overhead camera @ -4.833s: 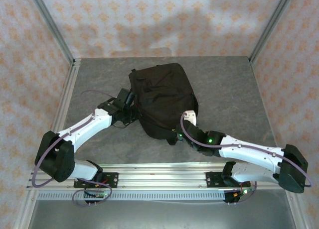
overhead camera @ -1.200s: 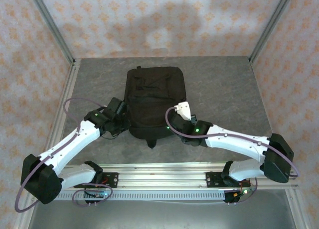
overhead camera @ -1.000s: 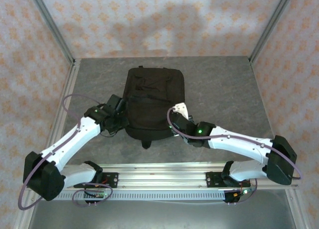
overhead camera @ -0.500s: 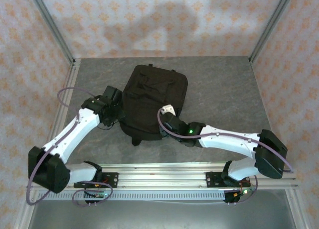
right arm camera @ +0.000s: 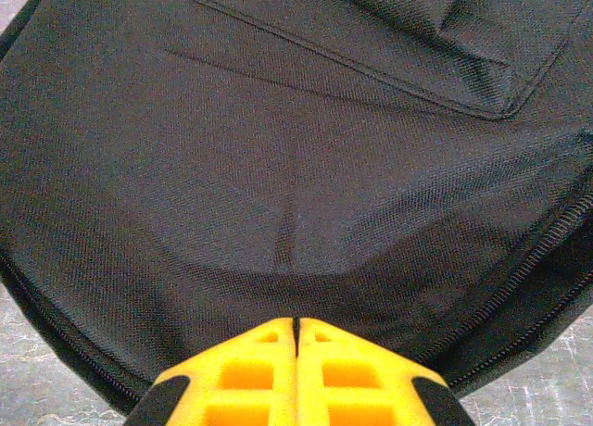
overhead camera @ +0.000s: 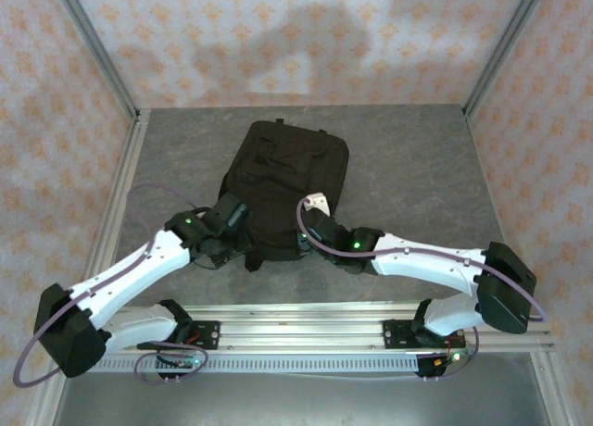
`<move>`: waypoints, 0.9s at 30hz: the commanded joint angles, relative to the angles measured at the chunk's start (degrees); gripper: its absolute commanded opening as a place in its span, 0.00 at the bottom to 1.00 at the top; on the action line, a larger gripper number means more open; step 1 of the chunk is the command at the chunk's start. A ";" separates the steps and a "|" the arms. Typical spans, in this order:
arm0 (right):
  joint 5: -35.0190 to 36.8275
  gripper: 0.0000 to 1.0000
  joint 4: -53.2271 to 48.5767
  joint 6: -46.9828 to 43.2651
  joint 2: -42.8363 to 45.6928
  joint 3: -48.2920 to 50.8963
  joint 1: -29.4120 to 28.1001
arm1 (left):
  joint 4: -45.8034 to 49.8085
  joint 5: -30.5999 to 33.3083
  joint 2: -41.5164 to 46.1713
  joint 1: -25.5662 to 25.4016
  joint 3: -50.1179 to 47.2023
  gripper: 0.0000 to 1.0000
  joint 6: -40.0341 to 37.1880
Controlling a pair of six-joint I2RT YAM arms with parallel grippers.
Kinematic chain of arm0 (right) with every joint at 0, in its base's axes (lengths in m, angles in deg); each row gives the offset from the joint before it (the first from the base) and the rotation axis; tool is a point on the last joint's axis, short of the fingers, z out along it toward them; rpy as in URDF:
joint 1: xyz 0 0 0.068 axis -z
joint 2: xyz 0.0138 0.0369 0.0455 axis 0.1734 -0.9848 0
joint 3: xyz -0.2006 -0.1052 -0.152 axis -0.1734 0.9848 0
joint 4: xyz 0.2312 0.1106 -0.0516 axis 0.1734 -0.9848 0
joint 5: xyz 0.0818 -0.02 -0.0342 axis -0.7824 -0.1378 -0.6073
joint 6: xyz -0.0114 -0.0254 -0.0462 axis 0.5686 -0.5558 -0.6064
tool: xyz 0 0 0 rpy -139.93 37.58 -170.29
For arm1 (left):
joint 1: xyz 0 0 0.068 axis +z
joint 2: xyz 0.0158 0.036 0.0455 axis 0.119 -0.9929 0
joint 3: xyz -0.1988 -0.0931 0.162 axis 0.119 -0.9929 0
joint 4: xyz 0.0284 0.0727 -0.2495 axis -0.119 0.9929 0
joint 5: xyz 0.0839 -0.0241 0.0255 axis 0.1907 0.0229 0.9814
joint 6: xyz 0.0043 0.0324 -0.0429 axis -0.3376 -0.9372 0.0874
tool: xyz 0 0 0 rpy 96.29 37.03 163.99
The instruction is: Pack books, pencil case, and school supplies into a backpack
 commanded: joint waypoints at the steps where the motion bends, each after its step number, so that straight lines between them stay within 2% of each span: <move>1: 2.46 0.00 1.90 1.19 2.56 1.38 -0.33 | -4.43 1.04 -2.01 -1.83 1.01 0.69 3.40; 11: 3.16 0.00 2.37 1.39 4.26 3.42 -0.27 | -6.98 1.35 -1.12 -3.68 0.99 0.67 4.04; 20: 2.61 0.00 2.01 0.60 2.85 2.05 -0.31 | -8.08 1.97 -5.06 -3.68 0.05 0.65 3.65; 24: 3.10 0.00 1.48 0.45 2.94 2.00 -0.28 | -8.67 1.45 -7.29 -3.68 -0.45 0.58 3.58; 27: 4.67 0.00 0.14 -0.06 3.11 1.79 -0.33 | -8.61 1.65 -7.29 -3.68 -0.59 0.46 3.25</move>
